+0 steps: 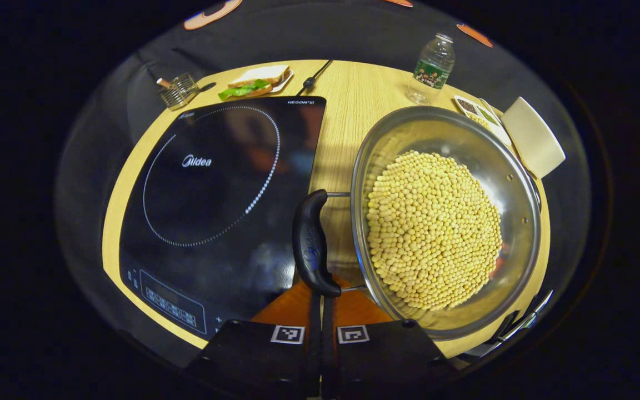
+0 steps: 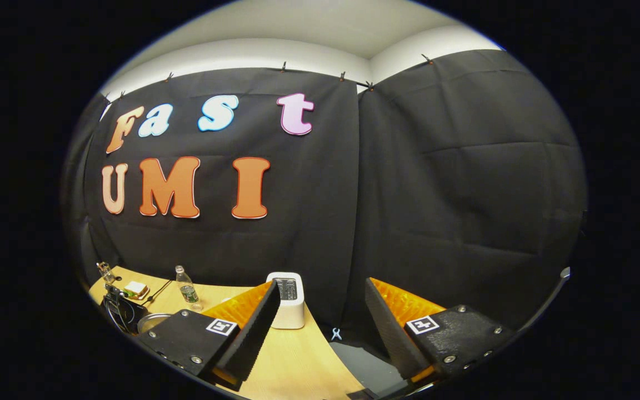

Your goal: First push the handle of the pot to place it horizontally, then grasp the pot with both hands and set it on the induction cooktop.

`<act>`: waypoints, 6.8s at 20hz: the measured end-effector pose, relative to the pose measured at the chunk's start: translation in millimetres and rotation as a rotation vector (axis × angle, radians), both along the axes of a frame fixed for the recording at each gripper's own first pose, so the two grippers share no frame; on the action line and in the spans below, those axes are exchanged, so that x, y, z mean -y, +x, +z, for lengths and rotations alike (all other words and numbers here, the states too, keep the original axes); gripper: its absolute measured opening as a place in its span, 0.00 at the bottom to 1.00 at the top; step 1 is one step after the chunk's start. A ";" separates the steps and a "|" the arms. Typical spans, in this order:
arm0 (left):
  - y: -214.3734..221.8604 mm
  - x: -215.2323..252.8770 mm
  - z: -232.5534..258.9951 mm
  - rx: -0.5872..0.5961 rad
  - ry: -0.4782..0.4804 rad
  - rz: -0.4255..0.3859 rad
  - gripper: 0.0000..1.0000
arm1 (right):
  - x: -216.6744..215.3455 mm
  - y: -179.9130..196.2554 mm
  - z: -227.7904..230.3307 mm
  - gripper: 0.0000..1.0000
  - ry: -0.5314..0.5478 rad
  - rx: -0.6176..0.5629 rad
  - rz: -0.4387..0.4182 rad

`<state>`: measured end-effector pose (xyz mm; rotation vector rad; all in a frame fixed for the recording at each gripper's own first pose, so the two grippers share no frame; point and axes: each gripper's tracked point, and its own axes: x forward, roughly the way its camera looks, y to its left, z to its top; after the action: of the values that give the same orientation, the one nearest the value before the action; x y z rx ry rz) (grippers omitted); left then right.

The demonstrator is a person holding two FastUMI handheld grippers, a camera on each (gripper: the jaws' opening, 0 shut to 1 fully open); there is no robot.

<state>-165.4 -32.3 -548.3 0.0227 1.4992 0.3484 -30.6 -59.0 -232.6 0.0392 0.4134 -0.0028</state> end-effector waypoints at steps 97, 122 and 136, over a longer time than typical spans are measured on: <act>115.9 -44.9 132.9 0.386 0.045 0.012 0.69 | -279.9 -34.4 -375.6 0.58 0.133 -0.770 0.550; 120.4 -41.5 119.0 0.362 -0.020 0.037 0.69 | -264.1 -15.3 -360.2 0.58 0.081 -0.816 0.483; 124.2 -40.6 122.1 0.311 -0.011 0.038 0.68 | -263.2 -20.3 -366.9 0.58 0.095 -0.889 0.461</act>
<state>-41.2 8.3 -426.2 -0.0665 1.1948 0.3566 -50.9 204.2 -599.5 0.0342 1.3036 0.4688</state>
